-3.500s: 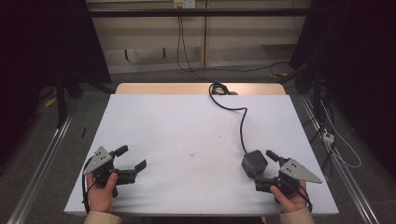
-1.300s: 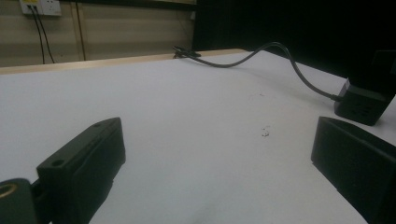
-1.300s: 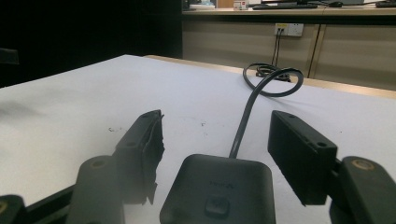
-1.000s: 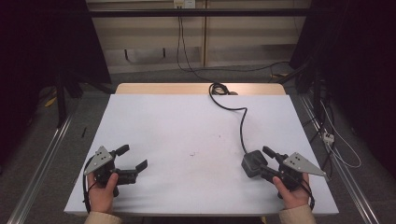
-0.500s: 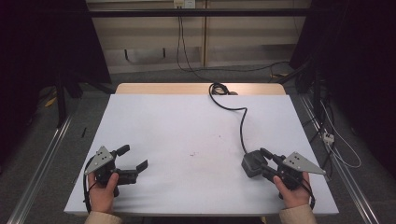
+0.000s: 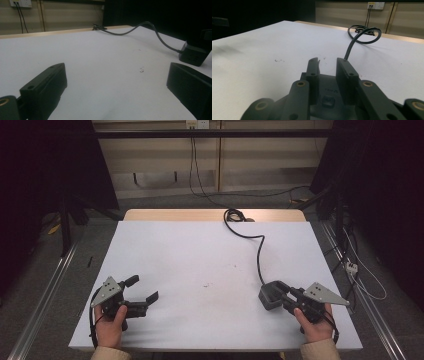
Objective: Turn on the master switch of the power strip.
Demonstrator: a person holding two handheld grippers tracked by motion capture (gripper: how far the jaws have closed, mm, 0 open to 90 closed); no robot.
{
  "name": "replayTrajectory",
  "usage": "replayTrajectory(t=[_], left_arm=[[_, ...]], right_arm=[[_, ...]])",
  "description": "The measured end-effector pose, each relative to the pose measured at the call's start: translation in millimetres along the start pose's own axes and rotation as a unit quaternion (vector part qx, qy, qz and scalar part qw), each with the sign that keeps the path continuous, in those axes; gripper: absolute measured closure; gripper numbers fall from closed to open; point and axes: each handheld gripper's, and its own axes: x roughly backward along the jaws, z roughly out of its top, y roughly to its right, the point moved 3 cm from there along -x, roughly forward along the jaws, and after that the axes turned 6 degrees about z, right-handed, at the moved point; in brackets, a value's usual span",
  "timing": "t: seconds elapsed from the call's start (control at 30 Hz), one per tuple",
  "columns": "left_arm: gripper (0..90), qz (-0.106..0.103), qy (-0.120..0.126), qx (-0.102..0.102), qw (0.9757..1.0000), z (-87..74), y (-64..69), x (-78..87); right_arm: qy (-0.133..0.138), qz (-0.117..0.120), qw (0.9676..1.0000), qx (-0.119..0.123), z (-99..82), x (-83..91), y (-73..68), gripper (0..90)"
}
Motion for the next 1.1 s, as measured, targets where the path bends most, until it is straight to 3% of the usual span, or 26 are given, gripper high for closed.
replayTrajectory(t=[0.3, 1.1], left_arm=[[2.6, 0.001, 0.001, 0.001, 1.0, 0.1, 0.2, 0.2], [2.6, 0.002, 0.001, 0.0, 1.0, 0.1, 0.2, 0.3]], right_arm=[[-0.007, 0.019, 0.9997, -0.01, -1.6, 1.2, 0.6, 80.3], [-0.023, 0.026, 0.9994, -0.008, -4.1, 3.7, 3.7, 90.0]])
